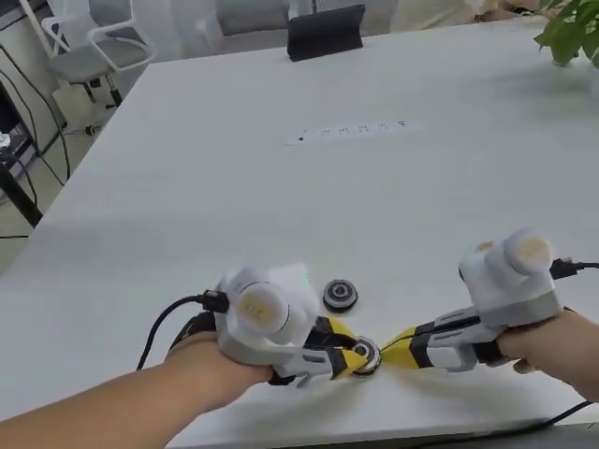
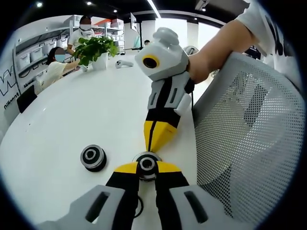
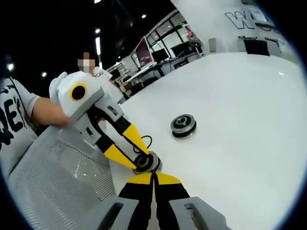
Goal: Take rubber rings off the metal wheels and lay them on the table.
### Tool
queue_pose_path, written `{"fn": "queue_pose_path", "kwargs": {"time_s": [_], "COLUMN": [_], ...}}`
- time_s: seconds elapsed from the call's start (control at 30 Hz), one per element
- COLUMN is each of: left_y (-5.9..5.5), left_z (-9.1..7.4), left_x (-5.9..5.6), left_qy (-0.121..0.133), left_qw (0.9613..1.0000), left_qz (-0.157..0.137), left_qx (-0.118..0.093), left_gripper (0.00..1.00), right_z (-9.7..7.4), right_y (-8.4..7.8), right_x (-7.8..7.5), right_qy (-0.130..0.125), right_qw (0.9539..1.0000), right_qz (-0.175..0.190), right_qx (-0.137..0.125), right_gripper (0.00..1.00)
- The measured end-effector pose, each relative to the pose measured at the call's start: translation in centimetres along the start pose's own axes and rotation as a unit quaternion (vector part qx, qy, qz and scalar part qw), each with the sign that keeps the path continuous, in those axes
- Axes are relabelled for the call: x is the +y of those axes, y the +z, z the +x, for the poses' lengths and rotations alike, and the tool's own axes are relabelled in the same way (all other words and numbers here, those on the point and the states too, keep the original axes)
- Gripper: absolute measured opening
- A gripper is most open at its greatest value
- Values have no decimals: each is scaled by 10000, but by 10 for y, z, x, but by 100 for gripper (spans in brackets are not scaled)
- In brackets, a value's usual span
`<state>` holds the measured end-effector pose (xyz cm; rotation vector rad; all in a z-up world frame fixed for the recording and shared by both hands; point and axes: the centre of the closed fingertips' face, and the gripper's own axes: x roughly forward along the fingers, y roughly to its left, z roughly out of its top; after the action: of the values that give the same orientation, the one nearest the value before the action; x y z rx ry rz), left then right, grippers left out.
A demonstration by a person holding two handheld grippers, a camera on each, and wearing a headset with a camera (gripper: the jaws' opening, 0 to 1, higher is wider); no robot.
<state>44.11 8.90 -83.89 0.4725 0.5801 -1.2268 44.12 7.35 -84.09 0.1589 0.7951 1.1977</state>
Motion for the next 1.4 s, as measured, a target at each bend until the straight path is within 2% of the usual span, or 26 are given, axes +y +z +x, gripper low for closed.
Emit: {"fn": "queue_pose_path", "kwargs": {"time_s": [0.07,0.37,0.83,0.97,1.07,1.13,1.17,1.2,1.4], "left_y": [0,2,3,3,3,4,4,4,4], "left_z": [1,3,3,2,2,3,3,3,2], "left_x": [0,-2,-1,-1,-2,-2,-2,-2,-1], "left_qy": [4,57,73,62,65,95,100,101,96], "left_qw": [10000,10000,10000,10000,10000,10000,9999,9999,9999], "left_qz": [-8,-38,-45,-26,-29,1,-12,-21,-45], "left_qx": [-4,-4,29,37,35,26,21,15,2], "left_gripper": [7,7,7,7,7,7,7,7,7], "right_z": [-1,0,2,7,7,8,8,9,10], "right_y": [2,1,3,3,5,11,12,11,10], "right_x": [1,3,10,16,20,33,25,25,26], "right_qy": [60,107,190,238,376,667,430,400,401], "right_qw": [9998,9989,9989,9995,9991,9976,9989,9990,9990], "right_qz": [132,422,363,186,160,104,-144,-168,-64], "right_qx": [-96,-181,-205,-104,-132,-184,-126,-66,-162], "right_gripper": [0,0,0,0,0,0,0,0,0]}}
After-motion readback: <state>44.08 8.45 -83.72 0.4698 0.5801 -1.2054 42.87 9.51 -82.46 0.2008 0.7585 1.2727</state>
